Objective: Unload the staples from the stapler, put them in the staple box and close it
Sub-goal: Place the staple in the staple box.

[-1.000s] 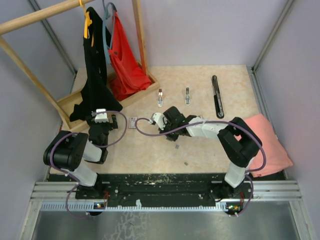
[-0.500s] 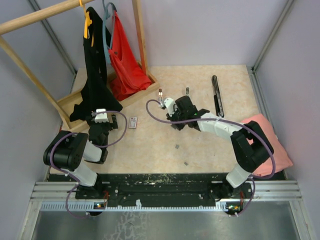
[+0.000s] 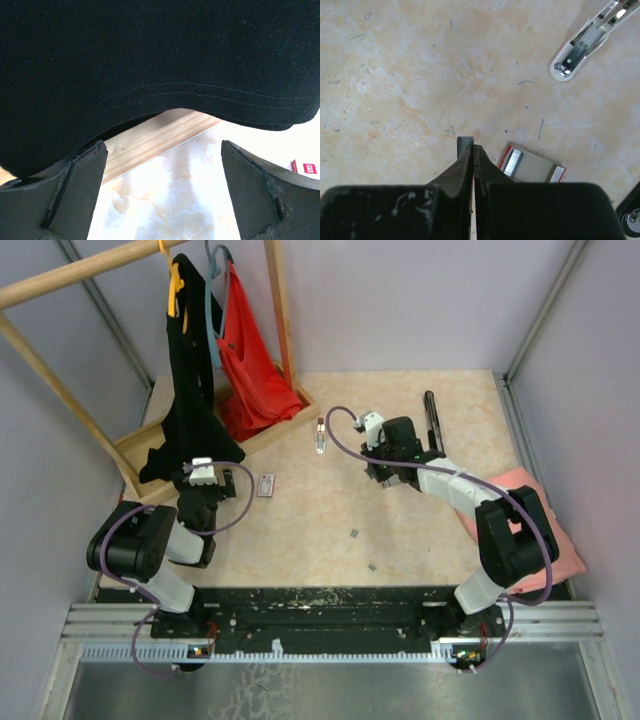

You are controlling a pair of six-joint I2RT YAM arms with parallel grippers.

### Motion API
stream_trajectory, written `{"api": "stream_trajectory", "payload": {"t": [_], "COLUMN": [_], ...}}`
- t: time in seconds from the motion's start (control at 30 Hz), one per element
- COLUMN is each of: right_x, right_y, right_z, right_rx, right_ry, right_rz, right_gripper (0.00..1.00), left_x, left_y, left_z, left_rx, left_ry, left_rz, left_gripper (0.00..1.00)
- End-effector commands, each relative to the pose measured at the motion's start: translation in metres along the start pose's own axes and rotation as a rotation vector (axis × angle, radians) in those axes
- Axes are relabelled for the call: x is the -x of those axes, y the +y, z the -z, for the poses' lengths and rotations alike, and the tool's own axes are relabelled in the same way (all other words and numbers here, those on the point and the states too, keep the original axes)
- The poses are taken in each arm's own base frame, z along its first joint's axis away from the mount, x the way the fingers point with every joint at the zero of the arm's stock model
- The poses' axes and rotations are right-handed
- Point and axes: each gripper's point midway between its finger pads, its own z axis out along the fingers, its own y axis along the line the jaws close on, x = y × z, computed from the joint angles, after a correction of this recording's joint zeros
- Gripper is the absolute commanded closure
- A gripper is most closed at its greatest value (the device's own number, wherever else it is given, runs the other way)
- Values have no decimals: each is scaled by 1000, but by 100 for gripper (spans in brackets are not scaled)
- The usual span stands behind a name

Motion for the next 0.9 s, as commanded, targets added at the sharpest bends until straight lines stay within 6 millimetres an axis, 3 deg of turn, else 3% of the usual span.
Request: {"api": "stream_trajectory", "payload": {"t": [0.0,0.43,0.87], "right_x": [22,24,2], "right_y": [-10,-36,-69], "right_z": [6,19,15], "right_rx": [-41,-123,-216], "right_ry": [-76,-110,-90], "right_rz": [-16,-73,-168], "right_gripper": [100,100,100], "left_x": [9,9,9], "left_y": [1,1,1], "left_z": [-5,-5,-5], "left_rx": [8,8,8], "left_ry": [-32,-32,-32], "left_rz": [27,28,27], "left_gripper": [0,0,0]}}
